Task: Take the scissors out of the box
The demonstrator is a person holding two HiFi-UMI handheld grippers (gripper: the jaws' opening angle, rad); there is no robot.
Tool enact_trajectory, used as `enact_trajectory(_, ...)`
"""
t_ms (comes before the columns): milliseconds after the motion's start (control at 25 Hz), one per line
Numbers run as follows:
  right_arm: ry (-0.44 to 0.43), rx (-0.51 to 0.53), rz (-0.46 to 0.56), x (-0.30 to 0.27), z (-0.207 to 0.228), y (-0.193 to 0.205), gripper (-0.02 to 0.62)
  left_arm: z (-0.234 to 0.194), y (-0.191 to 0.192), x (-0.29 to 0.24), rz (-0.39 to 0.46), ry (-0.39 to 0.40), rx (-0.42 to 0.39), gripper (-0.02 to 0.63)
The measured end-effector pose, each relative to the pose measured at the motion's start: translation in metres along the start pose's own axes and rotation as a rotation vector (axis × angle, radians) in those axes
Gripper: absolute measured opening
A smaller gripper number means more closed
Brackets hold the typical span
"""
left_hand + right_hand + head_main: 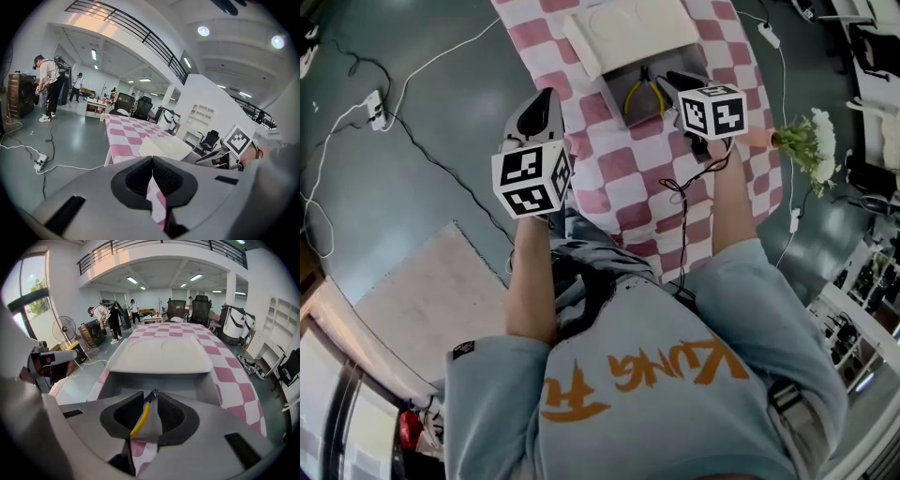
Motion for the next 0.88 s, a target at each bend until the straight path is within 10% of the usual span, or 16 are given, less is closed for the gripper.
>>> enact_trajectory(880,-0.086,0.089,-0.439,-0.031,-0.015,0.015,0.107,-0.031,0.005,-0.017,0.010,-0.046,0.089,0.020)
Point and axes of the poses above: the fingertips, and each gripper's own axes: x backward along the fingers, z to its right, y out of its underside, the point moved 4 cm from there along x, backward along the fingers, and after that the axes turned 15 degrees about z, right-handed, at the moved point
